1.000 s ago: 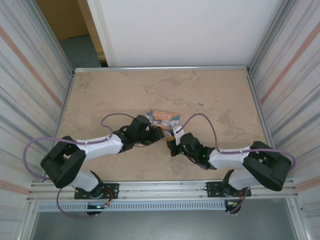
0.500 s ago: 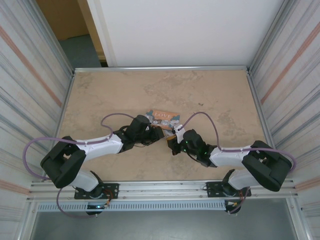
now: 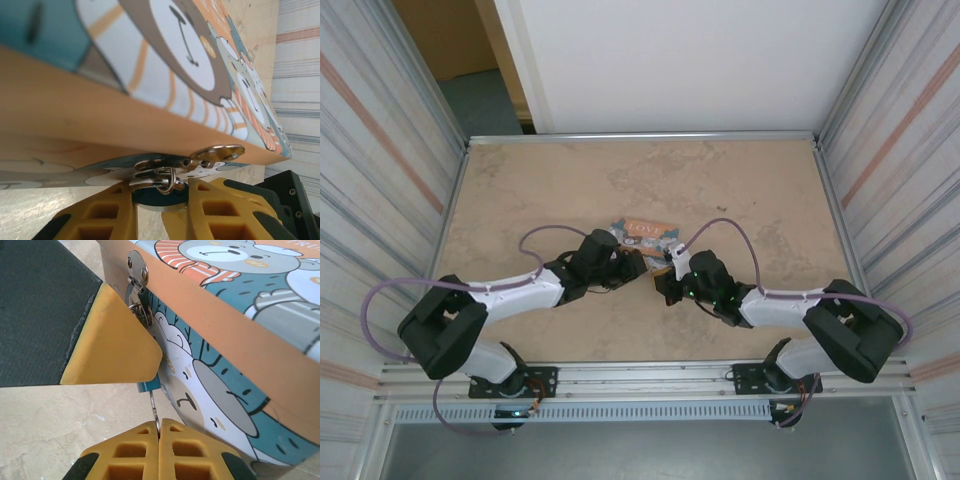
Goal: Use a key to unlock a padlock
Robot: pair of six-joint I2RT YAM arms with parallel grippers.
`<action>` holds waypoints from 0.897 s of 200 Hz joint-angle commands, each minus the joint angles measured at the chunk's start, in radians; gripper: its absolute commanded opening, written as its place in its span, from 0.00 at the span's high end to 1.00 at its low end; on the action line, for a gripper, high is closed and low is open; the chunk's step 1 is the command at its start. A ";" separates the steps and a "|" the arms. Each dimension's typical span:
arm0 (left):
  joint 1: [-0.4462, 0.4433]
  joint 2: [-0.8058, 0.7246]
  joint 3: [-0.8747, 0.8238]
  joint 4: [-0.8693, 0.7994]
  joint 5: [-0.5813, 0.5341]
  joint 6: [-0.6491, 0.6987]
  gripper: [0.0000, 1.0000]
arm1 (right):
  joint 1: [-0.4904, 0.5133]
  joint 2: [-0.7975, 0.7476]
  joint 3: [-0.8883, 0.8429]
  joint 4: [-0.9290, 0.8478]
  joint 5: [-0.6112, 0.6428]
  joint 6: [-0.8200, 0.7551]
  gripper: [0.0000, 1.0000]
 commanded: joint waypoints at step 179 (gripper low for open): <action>-0.031 -0.041 -0.008 0.031 0.101 -0.008 0.83 | 0.009 -0.033 0.077 0.045 0.054 -0.163 1.00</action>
